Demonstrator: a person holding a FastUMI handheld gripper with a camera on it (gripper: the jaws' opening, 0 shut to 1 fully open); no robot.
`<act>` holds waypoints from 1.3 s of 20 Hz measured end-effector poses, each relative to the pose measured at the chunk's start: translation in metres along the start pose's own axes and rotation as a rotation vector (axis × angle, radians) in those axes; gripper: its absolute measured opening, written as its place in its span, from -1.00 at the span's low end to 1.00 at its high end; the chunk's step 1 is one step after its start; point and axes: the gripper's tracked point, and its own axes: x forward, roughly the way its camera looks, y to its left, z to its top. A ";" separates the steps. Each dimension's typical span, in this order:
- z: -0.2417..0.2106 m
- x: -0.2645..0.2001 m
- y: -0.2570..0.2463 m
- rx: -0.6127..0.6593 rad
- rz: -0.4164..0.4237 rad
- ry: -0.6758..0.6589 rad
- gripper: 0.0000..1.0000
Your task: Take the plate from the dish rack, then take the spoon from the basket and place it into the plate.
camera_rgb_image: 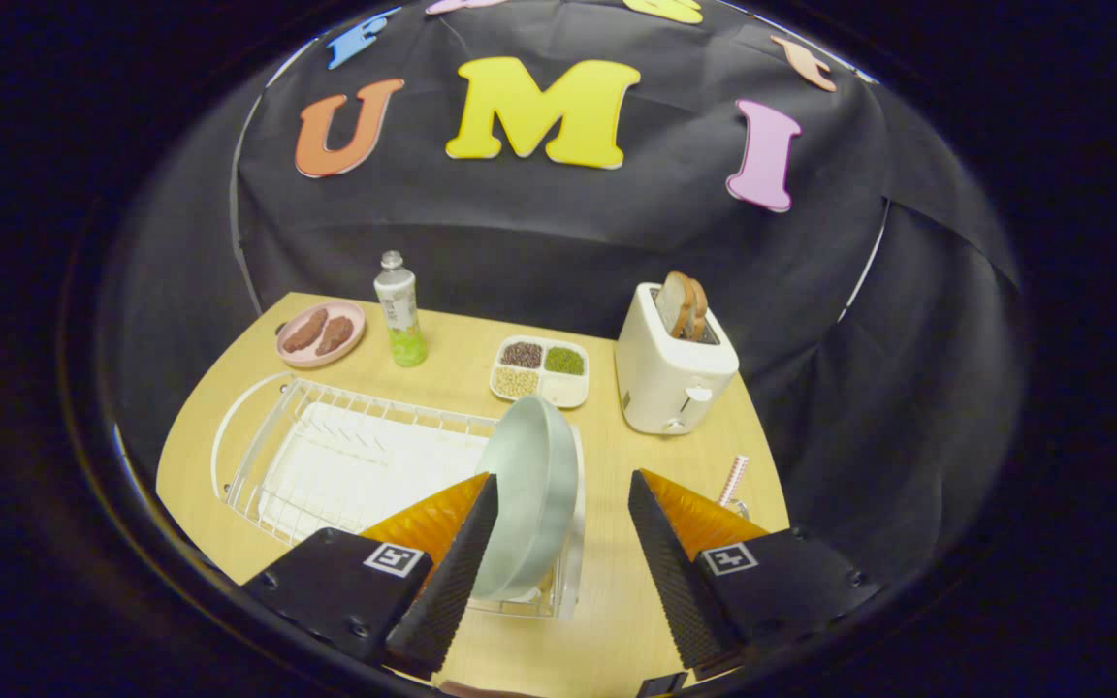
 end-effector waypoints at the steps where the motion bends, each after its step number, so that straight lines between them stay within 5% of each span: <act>1: 0.000 0.004 0.005 0.008 0.006 0.063 0.73; 7: 0.005 0.024 0.003 -0.042 -0.173 0.302 0.18; 11: 0.011 0.023 0.006 0.007 -0.281 0.332 -0.14; 12: 0.007 0.021 0.009 0.004 -0.302 0.341 -0.45; 13: 0.007 0.020 0.010 -0.020 -0.332 0.338 -0.54; 26: 0.016 -0.009 0.018 0.048 -0.587 0.113 -0.69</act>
